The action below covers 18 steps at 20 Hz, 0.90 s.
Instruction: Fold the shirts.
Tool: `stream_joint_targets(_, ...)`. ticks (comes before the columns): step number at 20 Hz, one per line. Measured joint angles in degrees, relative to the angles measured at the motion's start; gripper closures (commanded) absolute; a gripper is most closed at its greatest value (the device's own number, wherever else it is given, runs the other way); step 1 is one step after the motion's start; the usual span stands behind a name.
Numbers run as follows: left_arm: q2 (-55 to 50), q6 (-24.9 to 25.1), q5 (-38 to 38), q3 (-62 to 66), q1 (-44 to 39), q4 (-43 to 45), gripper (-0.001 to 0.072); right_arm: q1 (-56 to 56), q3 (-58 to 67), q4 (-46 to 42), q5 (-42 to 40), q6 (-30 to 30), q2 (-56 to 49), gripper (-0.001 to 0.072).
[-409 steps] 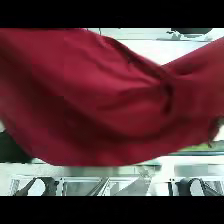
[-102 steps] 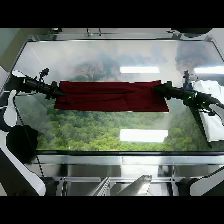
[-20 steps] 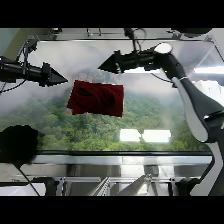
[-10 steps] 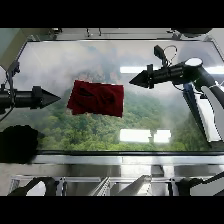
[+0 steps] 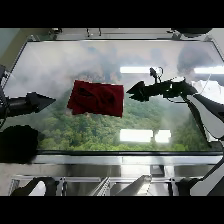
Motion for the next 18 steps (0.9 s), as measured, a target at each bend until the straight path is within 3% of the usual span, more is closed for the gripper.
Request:
stream_joint_targets(4, 0.3, 0.2, 2.0, -0.2, 0.0, 0.3, 0.0706, 3.3, -0.1, -1.0, -3.7, -0.7, -0.7, 0.0227)
stream_joint_targets(7, 0.4, 0.9, 2.9, -0.2, 0.0, 0.3, 0.0706, 5.0, -0.1, 4.6, -2.9, -1.3, -0.8, 0.0238)
stream_joint_targets(8, 0.4, 1.1, 3.1, -0.2, 0.0, 0.3, 0.0706, 5.2, -0.1, 7.7, -1.7, -1.5, -0.8, 0.057)
stream_joint_targets(9, 0.4, 1.3, 3.3, -0.2, 0.0, 0.3, 0.0706, 5.3, 0.0, 10.3, -0.5, -1.8, -0.8, 0.067)
stream_joint_targets(18, 0.4, 1.7, 4.1, -0.2, 0.0, 0.3, 0.0706, 6.8, 0.6, 22.0, 4.9, -6.3, -1.1, 0.0698)
